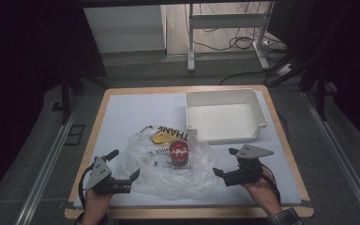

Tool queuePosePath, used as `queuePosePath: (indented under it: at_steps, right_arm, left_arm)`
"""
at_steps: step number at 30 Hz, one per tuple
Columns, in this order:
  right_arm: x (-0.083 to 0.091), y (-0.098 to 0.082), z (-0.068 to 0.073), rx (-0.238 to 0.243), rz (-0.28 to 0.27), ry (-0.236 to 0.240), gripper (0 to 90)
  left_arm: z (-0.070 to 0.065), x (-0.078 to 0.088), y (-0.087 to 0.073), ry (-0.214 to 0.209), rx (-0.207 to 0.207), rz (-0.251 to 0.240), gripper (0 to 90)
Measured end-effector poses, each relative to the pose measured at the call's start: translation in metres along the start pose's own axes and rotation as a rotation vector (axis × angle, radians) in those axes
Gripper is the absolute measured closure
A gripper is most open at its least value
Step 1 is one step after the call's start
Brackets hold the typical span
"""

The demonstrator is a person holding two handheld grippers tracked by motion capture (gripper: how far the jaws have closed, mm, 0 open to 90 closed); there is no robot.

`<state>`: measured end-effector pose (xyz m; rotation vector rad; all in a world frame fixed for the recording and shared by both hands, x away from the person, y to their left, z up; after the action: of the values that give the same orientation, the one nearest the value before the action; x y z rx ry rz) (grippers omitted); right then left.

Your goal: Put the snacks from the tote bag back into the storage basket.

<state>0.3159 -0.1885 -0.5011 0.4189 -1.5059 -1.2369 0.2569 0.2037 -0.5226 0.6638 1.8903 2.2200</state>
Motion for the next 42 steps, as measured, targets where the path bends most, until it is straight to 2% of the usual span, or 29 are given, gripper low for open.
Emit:
queuePosePath:
  at_steps: [13, 18, 21, 33, 42]
  right_arm:
    - [-0.011, 0.006, 0.002, 0.012, 0.03, 0.029, 4.3]
    - [-0.015, 0.007, 0.002, 0.022, 0.051, 0.022, 4.3]
    - [-0.017, 0.007, 0.003, 0.022, 0.052, 0.033, 4.0]
    - [-0.025, 0.013, 0.003, 0.014, 0.071, 0.026, 3.5]
    - [-0.034, 0.017, 0.005, 0.034, 0.097, 0.025, 3.5]
  left_arm:
    - [0.001, 0.001, 0.0, 0.001, 0.008, -0.004, 0.0]
    - [0.0, 0.0, 0.0, -0.002, -0.001, 0.0, 0.0]
    - [0.0, 0.0, 0.0, -0.001, 0.0, -0.001, 0.0]
    - [0.0, 0.0, 0.0, -0.001, -0.004, 0.0, 0.0]
    - [0.0, 0.0, 0.0, -0.002, -0.005, 0.0, 0.0]
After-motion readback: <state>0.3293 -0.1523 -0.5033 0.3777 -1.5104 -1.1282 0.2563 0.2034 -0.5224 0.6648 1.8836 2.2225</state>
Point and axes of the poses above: each handheld gripper's, and its own axes: x roughly backward along the jaws, y roughly out of its top, z roughly to its left, the point moved 4 cm from there along -x, roughly forward along the jaws, and after that the axes turned 11 degrees about y, right-handed, at the moved point
